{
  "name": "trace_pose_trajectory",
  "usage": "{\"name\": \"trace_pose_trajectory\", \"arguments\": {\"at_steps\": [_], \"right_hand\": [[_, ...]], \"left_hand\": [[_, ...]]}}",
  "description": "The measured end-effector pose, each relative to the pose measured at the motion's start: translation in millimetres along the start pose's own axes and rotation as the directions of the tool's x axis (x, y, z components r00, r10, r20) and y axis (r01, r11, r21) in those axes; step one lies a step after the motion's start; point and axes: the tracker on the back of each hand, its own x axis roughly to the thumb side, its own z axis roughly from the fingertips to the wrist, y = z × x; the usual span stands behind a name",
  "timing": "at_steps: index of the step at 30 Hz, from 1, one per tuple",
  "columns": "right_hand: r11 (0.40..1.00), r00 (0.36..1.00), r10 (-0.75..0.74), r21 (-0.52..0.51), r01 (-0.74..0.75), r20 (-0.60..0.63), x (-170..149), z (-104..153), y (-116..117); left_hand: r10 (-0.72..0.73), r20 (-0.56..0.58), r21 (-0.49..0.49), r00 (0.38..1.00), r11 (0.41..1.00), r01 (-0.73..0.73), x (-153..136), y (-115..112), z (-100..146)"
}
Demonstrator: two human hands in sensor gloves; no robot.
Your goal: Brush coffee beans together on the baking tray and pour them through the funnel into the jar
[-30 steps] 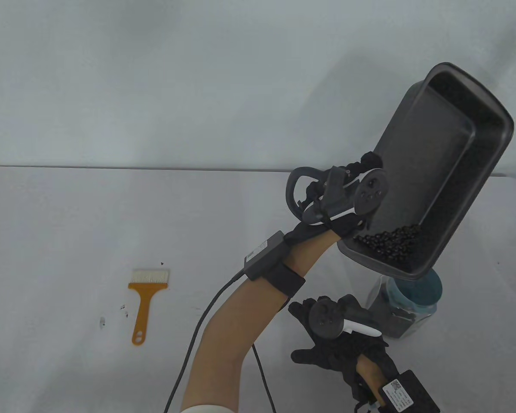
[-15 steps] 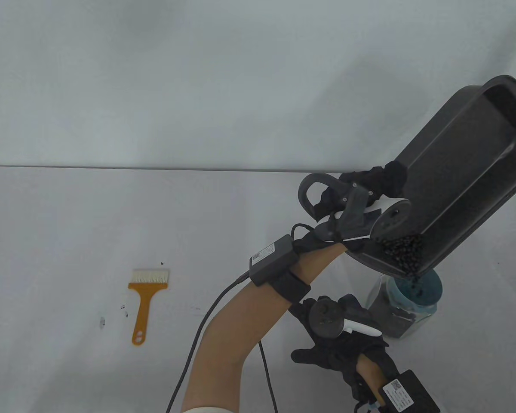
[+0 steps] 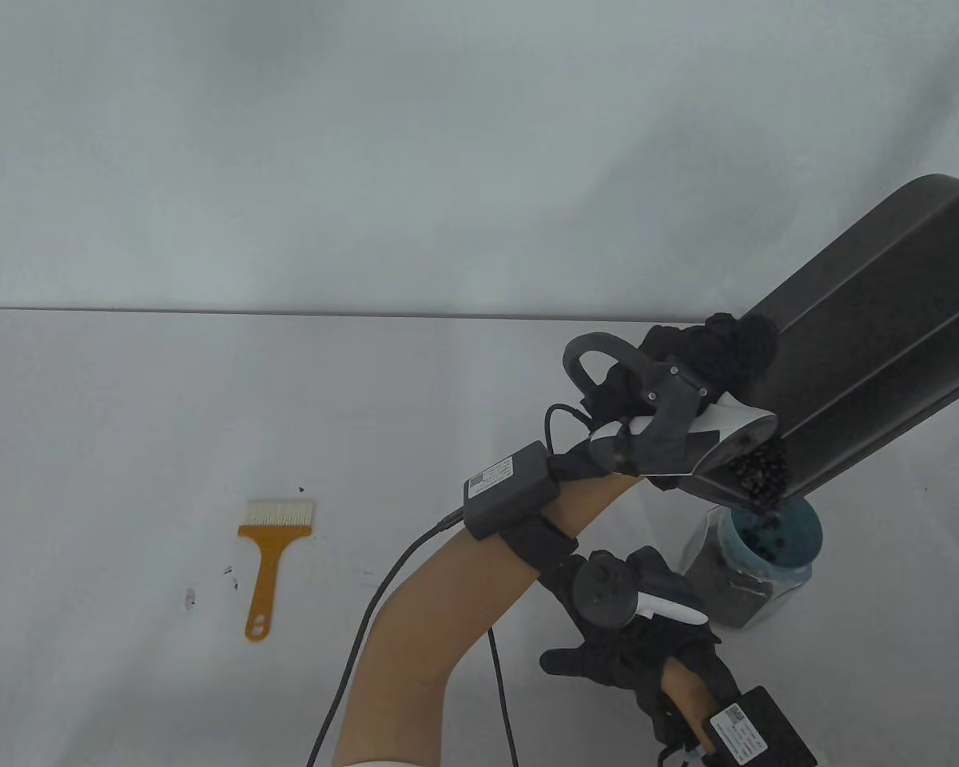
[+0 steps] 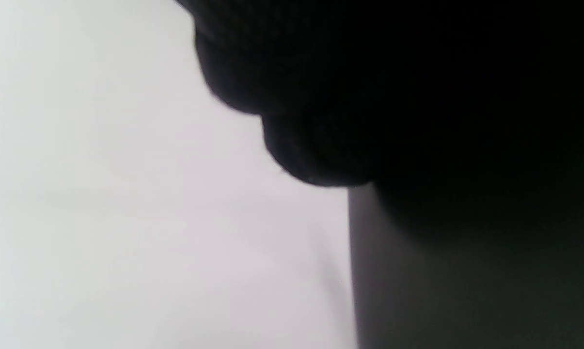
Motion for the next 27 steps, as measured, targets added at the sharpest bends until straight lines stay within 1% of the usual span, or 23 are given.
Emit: {"name": "trace_pose_trajectory", "arguments": {"at_steps": [5,10,17,21,27], "right_hand": [[1.0,1.0,0.001,0.004,-0.001,-0.001,0,0,0],[1.0,1.0,-0.001,0.005,0.001,-0.001,0,0,0],[1.0,1.0,-0.001,0.005,0.001,-0.001,0,0,0],[1.0,1.0,-0.002,0.006,0.002,-0.001,0,-1,0],[1.0,1.0,-0.002,0.007,0.002,-0.002,0,-1,0]], "left_hand": [[-0.026,0.039,0.044,0.999,0.999,0.024,5,5,3],[-0.066,0.064,0.072,0.996,0.995,0.062,11,8,4],[-0.086,0.093,0.104,0.992,0.992,0.076,16,11,9],[-0.145,0.116,0.143,0.983,0.981,0.128,22,13,11],[-0.133,0.103,0.141,0.986,0.983,0.118,22,13,11]]}}
